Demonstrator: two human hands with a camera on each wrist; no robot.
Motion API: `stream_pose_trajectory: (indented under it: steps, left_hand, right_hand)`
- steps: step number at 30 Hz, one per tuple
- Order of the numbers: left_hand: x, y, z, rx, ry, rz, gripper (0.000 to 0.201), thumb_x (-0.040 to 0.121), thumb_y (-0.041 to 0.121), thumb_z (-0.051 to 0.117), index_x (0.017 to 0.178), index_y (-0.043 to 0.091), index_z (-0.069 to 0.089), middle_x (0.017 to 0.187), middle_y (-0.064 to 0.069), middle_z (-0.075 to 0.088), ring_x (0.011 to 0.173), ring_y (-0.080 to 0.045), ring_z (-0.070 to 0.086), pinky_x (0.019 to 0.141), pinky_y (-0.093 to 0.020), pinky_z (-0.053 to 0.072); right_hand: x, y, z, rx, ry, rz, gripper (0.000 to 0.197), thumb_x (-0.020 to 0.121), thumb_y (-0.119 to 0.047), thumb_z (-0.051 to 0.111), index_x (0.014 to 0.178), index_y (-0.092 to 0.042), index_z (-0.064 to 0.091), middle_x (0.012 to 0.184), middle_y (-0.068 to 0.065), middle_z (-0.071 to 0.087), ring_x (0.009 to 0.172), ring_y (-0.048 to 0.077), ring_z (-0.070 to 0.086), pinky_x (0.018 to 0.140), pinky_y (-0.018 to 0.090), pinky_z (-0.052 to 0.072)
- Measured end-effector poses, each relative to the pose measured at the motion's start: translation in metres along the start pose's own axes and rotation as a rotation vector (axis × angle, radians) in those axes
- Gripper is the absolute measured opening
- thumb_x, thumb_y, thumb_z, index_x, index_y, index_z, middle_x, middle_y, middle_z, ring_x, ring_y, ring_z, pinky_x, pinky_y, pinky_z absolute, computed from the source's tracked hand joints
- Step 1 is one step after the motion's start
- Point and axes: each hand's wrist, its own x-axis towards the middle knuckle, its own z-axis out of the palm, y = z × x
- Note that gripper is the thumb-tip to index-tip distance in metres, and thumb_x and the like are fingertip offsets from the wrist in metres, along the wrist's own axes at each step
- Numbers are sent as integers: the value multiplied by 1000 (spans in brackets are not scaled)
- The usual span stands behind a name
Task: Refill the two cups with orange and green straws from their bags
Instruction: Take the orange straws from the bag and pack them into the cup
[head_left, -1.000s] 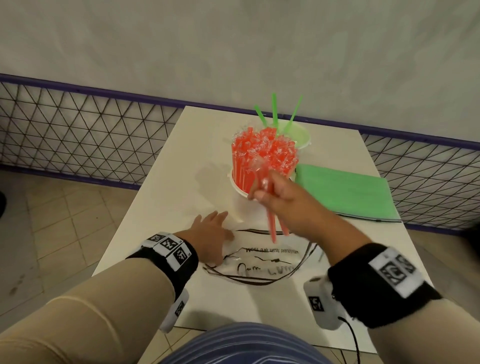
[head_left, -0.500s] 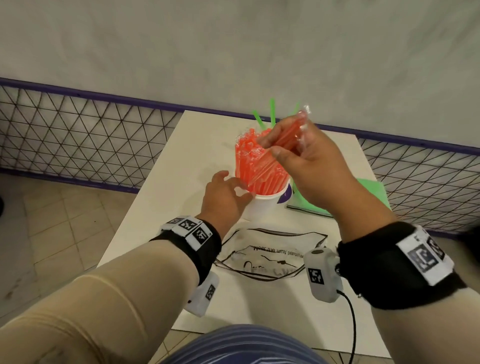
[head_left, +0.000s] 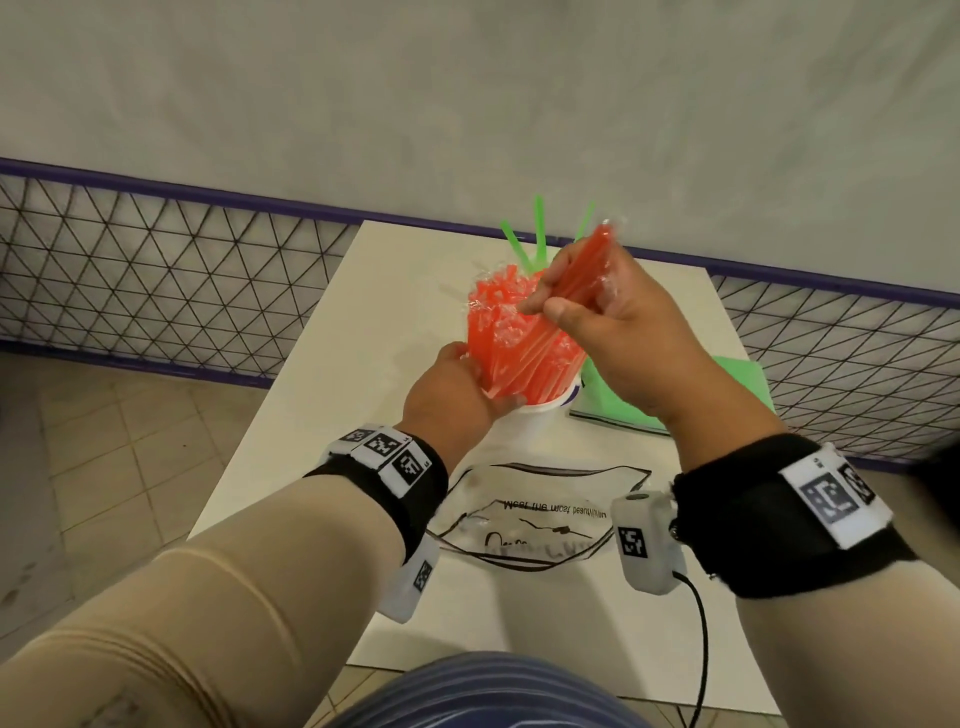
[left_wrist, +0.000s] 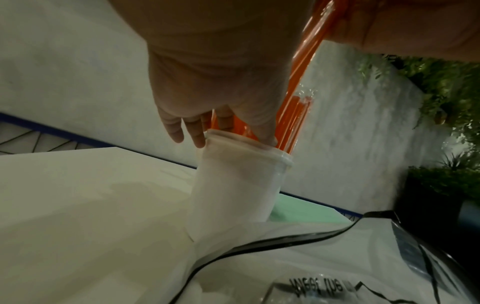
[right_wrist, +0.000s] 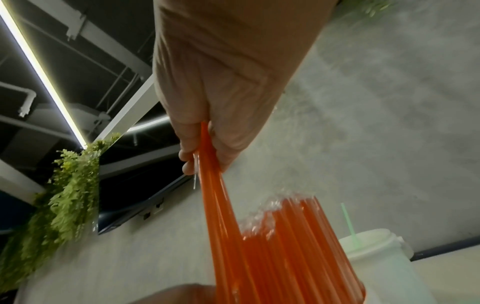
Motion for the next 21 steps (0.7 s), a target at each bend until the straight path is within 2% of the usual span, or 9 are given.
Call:
stream_pose_trajectory:
  steps: [4, 6, 8, 11, 13, 15, 17, 19, 21]
  left_hand:
    - [-5, 0, -7, 6, -51, 36, 56, 71, 65, 69, 113, 29, 64, 137, 10, 47, 108, -9, 57, 88, -29, 48]
    - [-7, -2, -11, 3, -79, 47, 51, 74, 62, 69, 113, 31, 62, 138, 10, 48, 110, -11, 57, 92, -31, 47]
    - [-8, -5, -15, -5, -95, 49, 43, 80, 57, 65, 113, 30, 61, 141, 14, 43, 110, -11, 56, 89, -26, 43]
    - [-8, -12, -20, -149, -127, 32, 59, 84, 48, 64, 135, 23, 48, 122, 26, 55, 103, -5, 52, 85, -23, 36]
    - [-8, -13, -22, -169, -133, 64, 62, 86, 48, 65, 139, 24, 44, 110, 24, 62, 103, -4, 53, 85, -24, 36]
    - [-6, -12, -23, -100, -115, 95, 46, 87, 49, 64, 125, 24, 57, 104, 23, 60, 99, -5, 54, 80, -24, 36]
    - [-2, -10, -23, -72, -97, 92, 23, 86, 47, 65, 97, 27, 63, 95, 19, 59, 93, -10, 59, 69, -24, 36]
    - [2, -5, -25, -49, -98, 66, 25, 83, 48, 68, 84, 25, 60, 89, 12, 59, 86, -14, 60, 62, -24, 36]
    - [4, 1, -28, 28, -102, 26, 36, 79, 52, 71, 89, 18, 60, 90, 7, 57, 83, -16, 58, 64, -26, 37]
  right_hand:
    - [7, 2, 13, -143, -34, 14, 27, 94, -10, 57, 95, -36, 53, 96, -10, 72, 99, 3, 65, 95, 35, 48]
    - [11, 3, 14, -183, -42, 23, 23, 95, -13, 56, 105, -34, 53, 98, -13, 70, 100, 2, 64, 92, 30, 47]
    - [15, 5, 12, -205, -22, 21, 25, 96, -13, 55, 116, -29, 51, 100, -11, 70, 100, 3, 63, 91, 29, 46]
    - [19, 11, 7, -169, 53, 33, 23, 96, -12, 54, 104, -33, 49, 99, -7, 71, 100, 6, 65, 94, 37, 49]
    - [22, 15, 7, -139, 106, 63, 22, 97, -13, 54, 107, -32, 49, 101, -6, 71, 101, 8, 66, 97, 40, 49]
    - [25, 18, 9, -130, 144, 81, 23, 97, -16, 53, 116, -28, 48, 105, -5, 69, 101, 7, 65, 95, 37, 49]
    - [28, 20, 11, -144, 174, 90, 27, 97, -21, 53, 123, -26, 46, 108, -5, 68, 103, 9, 64, 92, 34, 48]
    - [30, 21, 12, -162, 197, 89, 30, 96, -24, 54, 125, -24, 44, 110, -4, 67, 105, 12, 62, 90, 33, 47]
    - [30, 22, 13, -175, 203, 83, 32, 96, -25, 54, 126, -23, 44, 111, -4, 66, 106, 12, 62, 87, 29, 46]
